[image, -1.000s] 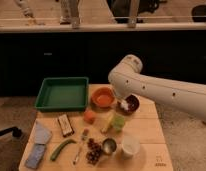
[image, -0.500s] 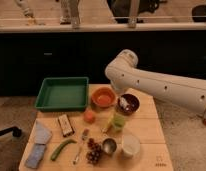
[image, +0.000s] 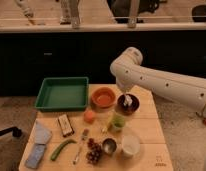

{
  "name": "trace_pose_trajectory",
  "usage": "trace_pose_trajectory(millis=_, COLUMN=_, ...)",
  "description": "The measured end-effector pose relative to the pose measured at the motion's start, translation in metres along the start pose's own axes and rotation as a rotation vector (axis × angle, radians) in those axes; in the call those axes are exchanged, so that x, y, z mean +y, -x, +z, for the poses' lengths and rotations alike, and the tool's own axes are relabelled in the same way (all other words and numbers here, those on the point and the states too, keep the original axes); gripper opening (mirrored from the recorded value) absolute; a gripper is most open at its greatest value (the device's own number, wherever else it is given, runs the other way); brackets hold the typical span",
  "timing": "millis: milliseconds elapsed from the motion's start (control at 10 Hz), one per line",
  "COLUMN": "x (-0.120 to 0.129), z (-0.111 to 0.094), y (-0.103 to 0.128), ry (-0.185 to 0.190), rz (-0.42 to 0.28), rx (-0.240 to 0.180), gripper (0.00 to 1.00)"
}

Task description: Wipe purple bowl with brush

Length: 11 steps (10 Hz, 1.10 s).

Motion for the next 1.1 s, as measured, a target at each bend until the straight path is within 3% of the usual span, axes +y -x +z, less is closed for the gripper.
trace_pose_trajectory(millis=700, x=0.021, z=0.012, y=0.025, ry=0.017, rz=0.014, rx=-0.035, gripper=0.0)
trace_pose_trajectory(millis=1100, x=0.022, z=-0.014, y=0.022, ry=0.017, rz=0.008, rx=-0.002, gripper=0.0)
